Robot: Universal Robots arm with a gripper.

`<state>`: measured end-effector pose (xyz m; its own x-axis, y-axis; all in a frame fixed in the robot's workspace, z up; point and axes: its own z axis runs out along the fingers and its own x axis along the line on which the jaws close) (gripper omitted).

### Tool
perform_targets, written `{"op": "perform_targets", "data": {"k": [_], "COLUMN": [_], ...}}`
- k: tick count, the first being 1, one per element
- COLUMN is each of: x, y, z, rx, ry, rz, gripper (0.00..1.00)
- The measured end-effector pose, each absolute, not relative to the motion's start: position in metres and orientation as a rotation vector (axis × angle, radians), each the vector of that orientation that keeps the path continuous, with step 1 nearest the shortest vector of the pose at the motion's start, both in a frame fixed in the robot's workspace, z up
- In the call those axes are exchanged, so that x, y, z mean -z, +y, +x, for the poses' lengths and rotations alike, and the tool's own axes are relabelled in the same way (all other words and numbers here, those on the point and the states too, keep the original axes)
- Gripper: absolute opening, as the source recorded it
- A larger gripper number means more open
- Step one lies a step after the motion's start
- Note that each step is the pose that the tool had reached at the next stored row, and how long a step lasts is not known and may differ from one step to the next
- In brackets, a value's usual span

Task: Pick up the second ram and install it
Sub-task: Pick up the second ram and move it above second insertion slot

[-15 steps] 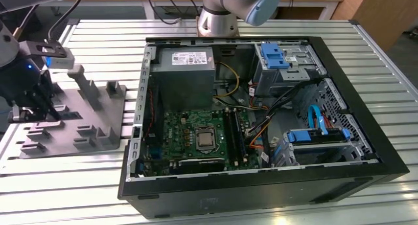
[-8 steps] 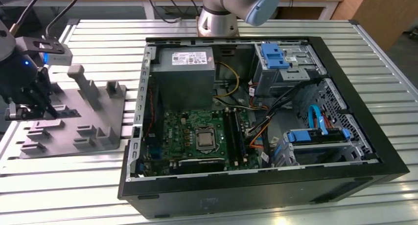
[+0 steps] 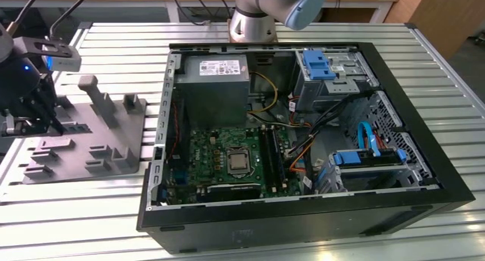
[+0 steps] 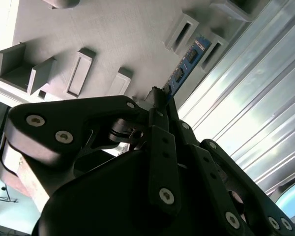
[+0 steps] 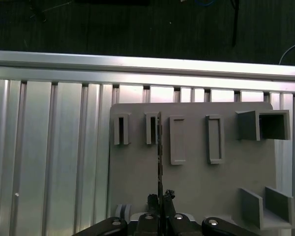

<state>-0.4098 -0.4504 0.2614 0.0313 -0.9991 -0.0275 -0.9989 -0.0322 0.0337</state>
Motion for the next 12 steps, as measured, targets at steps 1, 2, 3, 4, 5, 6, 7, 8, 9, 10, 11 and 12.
{"op": "perform_targets", "data": {"k": [1,2,3,4,5,6,7,8,9,10,11,12], "x": [-0.263,-0.264,-0.265,-0.266,-0.267,-0.269,-0.27,-0.271,-0.272,-0.273,-0.274,-0.275], "y": [-0.45,-0.45,-0.45,-0.45,-0.45,-0.45,-0.45,-0.45,-0.45,-0.45,-0.45,-0.45], "z": [-0.41,-0.41,-0.41,-0.41,-0.41,-0.41,-0.41,-0.41,-0.41,-0.41,-0.41,-0.41], "rx": [0.068,0.068,0.068,0.068,0.068,0.068,0.068,0.068,0.068,0.068,0.068,0.068], "ry": [-2.182,-2.182,-2.182,-2.182,-2.182,-2.182,-2.182,-2.182,-2.182,-2.182,-2.182,-2.182], "rz": [2.252,2.252,2.252,2.252,2.252,2.252,2.252,2.252,2.252,2.252,2.252,2.252], "gripper": [0.14,0.14,0.14,0.14,0.14,0.14,0.14,0.14,0.14,0.14,0.14,0.14]}}
